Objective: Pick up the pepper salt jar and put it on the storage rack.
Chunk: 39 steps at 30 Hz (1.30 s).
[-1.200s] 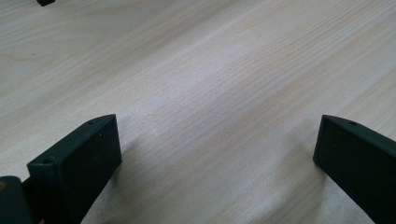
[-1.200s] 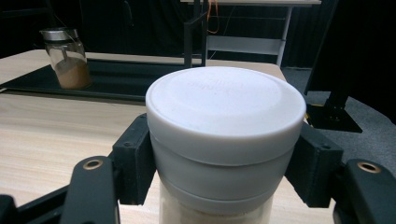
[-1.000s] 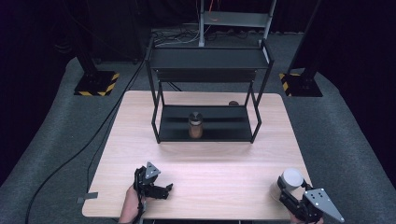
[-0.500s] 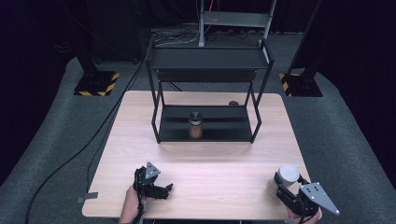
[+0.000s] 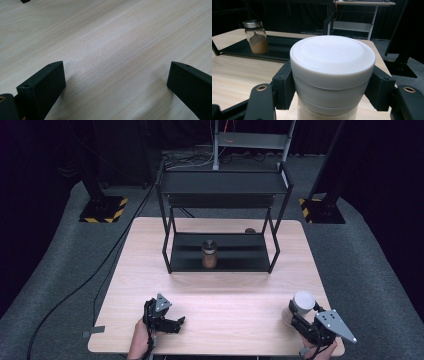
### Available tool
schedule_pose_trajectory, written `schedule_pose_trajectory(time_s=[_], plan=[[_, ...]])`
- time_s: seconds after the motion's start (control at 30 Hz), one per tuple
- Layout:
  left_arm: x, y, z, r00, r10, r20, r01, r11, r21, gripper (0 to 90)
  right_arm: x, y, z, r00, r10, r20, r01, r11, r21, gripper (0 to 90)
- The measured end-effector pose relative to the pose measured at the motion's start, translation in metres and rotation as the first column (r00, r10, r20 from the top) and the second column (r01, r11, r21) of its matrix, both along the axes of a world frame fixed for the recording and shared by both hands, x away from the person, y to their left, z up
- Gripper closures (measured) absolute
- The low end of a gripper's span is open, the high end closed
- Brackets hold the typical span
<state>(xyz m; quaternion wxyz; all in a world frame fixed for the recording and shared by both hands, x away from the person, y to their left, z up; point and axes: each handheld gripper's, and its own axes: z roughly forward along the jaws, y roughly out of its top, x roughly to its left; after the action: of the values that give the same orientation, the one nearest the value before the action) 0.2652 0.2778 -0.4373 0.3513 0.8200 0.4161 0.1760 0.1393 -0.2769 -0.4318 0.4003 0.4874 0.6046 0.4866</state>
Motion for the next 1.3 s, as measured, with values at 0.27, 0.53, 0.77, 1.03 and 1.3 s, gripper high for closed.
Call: schedule_pose_trajectory(time_s=[0.27,0.53,0.77,1.03,1.3], plan=[[0.0,0.0,0.0,1.0,0.0,0.0,0.0,1.0,0.0,1.6,0.011,0.006,0.004,0.9996,0.028,0.004,-0.028,0.9996,-0.01,33.4],[0.0,0.0,0.0,1.0,0.001,0.0,-0.001,1.0,0.0,1.6,0.025,0.011,0.006,0.998,0.063,0.007,-0.063,0.998,-0.009,33.4],[0.0,0.0,0.0,1.0,0.001,0.0,-0.001,1.0,0.0,1.6,0.036,0.016,0.008,0.9968,0.08,-0.005,-0.08,0.9966,-0.02,33.4],[0.0,0.0,0.0,1.0,0.001,0.0,-0.001,1.0,0.0,1.6,0.048,0.019,0.008,0.9954,0.093,-0.022,-0.094,0.9952,-0.026,33.3],[0.0,0.0,0.0,1.0,0.0,0.001,0.0,1.0,0.001,1.6,0.062,0.024,0.009,0.9926,0.118,-0.028,-0.119,0.9926,-0.022,33.3]])
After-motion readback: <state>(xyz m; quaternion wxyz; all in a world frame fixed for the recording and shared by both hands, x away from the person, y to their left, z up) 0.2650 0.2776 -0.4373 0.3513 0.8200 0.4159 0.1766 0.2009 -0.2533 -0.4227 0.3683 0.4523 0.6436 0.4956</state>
